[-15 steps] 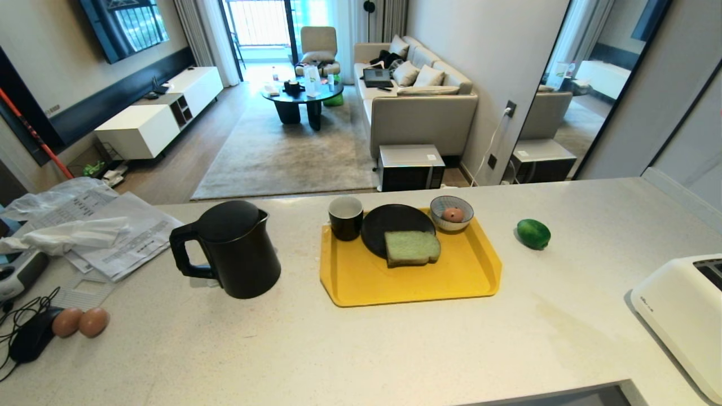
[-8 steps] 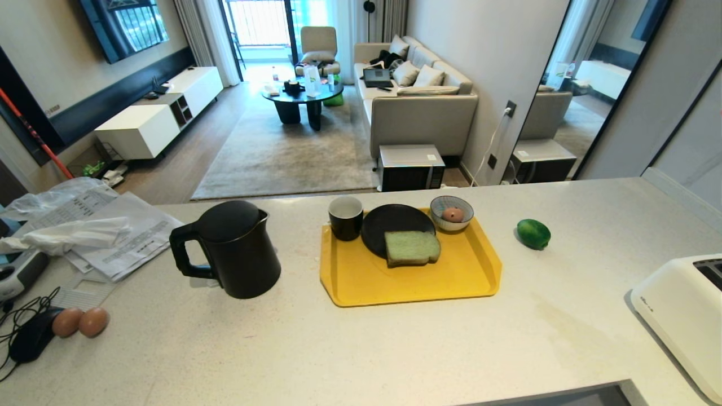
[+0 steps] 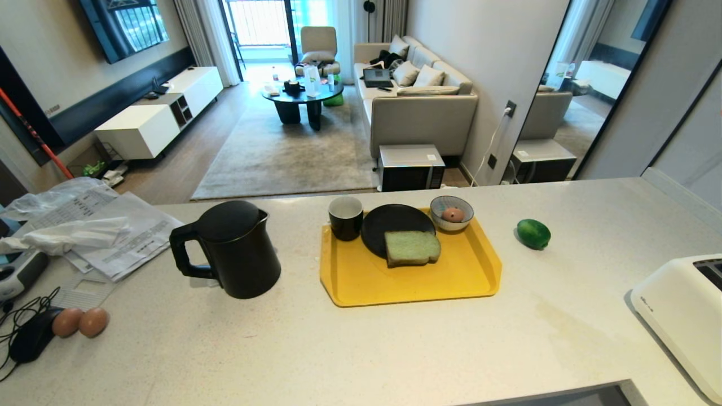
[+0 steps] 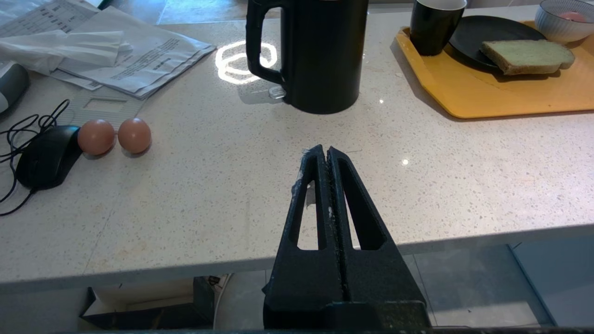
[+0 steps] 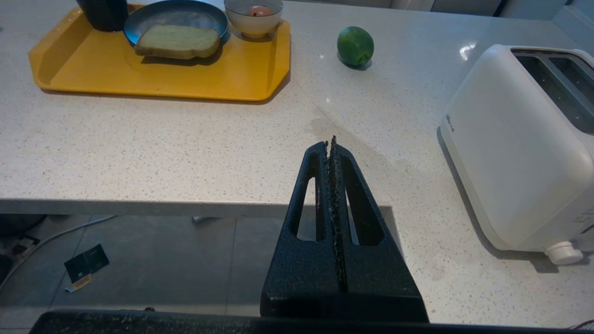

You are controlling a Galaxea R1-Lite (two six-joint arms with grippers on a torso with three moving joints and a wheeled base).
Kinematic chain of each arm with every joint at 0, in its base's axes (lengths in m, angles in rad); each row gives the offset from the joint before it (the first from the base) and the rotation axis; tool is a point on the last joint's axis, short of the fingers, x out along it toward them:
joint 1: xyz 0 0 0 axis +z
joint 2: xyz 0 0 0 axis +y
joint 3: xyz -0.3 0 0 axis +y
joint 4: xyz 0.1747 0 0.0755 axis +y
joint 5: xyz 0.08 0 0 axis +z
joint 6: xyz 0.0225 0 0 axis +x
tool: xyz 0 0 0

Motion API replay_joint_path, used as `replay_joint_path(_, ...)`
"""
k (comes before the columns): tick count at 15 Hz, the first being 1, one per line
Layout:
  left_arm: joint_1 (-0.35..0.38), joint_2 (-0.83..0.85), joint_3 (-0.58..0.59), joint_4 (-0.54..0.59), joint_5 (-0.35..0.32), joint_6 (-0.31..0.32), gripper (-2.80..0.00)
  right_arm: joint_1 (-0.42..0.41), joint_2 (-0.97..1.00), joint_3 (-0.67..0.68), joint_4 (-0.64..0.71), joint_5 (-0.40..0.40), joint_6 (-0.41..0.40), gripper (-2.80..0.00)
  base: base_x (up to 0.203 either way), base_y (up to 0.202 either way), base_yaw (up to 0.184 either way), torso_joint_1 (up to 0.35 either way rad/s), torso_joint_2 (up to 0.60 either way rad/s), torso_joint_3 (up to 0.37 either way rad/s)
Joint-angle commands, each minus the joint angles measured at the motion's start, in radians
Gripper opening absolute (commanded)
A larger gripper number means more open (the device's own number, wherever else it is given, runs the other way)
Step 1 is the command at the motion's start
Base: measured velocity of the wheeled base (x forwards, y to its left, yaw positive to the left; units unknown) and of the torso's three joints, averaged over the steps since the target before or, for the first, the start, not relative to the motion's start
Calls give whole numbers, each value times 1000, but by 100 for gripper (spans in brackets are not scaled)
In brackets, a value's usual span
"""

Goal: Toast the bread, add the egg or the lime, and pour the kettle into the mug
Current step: Put the fruit on a plate

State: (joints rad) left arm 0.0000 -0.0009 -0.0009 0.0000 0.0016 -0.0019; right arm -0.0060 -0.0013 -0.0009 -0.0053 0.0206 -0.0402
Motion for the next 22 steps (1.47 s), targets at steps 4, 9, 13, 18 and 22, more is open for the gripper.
replay_joint_path(4, 0, 1, 1, 0, 0, -1, -280, 0, 1, -1, 0, 1, -6, -280, 0, 0, 0, 0, 0, 0)
replay_joint_path(9, 0, 1, 1, 0, 0, -1, -280, 0, 1, -1, -1, 1, -4, -280, 0, 0, 0, 0, 0, 0)
replay_joint_path(13, 0, 1, 1, 0, 0, -1, -280, 0, 1, 1, -1, 1, -4, -280, 0, 0, 0, 0, 0, 0)
replay_joint_path(18, 0, 1, -1, 0, 0, -1, -280, 0, 1, 1, -1, 1, -4, -280, 0, 0, 0, 0, 0, 0)
replay_joint_path(22, 0, 1, 1, 0, 0, 0, -280, 0, 1, 1, -1, 2, -4, -280, 0, 0, 0, 0, 0, 0)
